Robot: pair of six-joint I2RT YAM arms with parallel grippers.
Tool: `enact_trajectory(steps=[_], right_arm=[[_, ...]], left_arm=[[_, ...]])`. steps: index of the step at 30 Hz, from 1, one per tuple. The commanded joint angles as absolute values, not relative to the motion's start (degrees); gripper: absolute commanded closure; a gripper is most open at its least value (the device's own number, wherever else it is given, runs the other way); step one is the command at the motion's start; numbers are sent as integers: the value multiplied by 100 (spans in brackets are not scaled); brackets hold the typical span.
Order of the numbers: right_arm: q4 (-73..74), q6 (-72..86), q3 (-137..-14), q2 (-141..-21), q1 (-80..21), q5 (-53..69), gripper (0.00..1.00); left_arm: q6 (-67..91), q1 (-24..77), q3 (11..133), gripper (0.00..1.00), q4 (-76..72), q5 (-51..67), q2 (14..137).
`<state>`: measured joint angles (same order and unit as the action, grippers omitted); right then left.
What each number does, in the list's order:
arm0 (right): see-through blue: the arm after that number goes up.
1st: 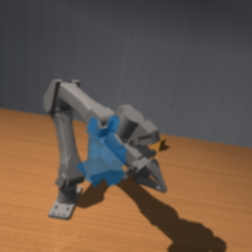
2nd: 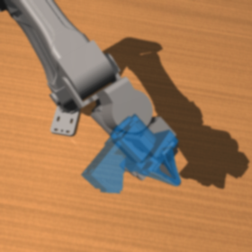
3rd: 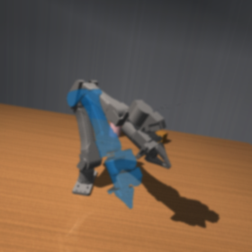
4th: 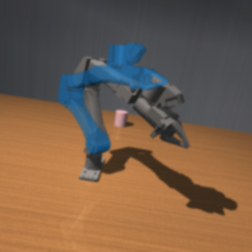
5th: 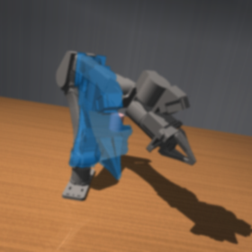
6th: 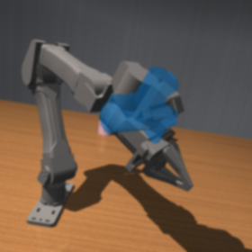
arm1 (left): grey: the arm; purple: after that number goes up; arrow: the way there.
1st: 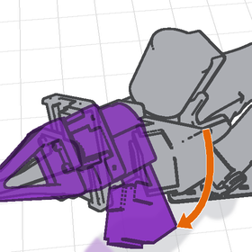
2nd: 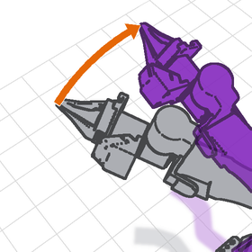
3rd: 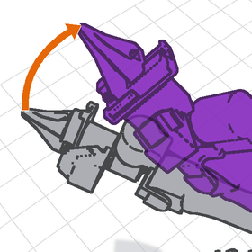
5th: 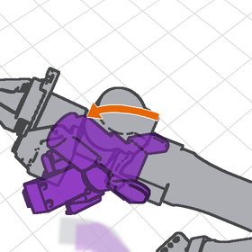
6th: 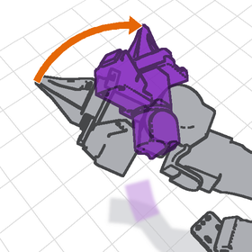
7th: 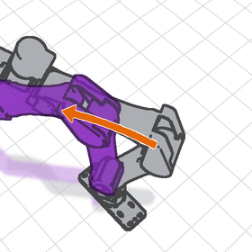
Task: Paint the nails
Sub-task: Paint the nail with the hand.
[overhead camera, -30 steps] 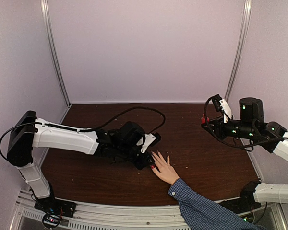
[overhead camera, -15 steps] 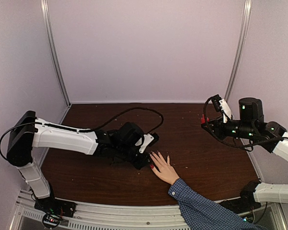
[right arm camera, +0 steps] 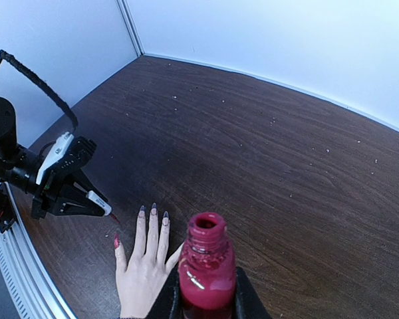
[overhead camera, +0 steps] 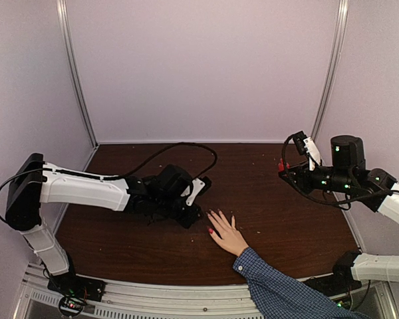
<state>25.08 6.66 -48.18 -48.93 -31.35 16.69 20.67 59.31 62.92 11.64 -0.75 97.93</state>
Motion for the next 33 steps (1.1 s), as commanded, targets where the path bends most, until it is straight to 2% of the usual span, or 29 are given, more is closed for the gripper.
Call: enact_trajectory(steps=[1, 11, 24, 33], right_arm=[[2443, 671, -4834, -4891, -3089, 1658, 100], [2417, 667, -4834, -4903, -3086, 1714, 100], [2426, 672, -4834, -4893, -3095, 1698, 100], [2436, 668, -4834, -4900, -3090, 1692, 100]], left_arm=[[2070, 5862, 6094, 100, 1017, -238, 9453], [1724, 5936, 5973, 100, 415, 1042, 9356], [1696, 5966, 6248, 100, 654, 1260, 9731], [1778, 5968, 6332, 100, 789, 999, 9861]])
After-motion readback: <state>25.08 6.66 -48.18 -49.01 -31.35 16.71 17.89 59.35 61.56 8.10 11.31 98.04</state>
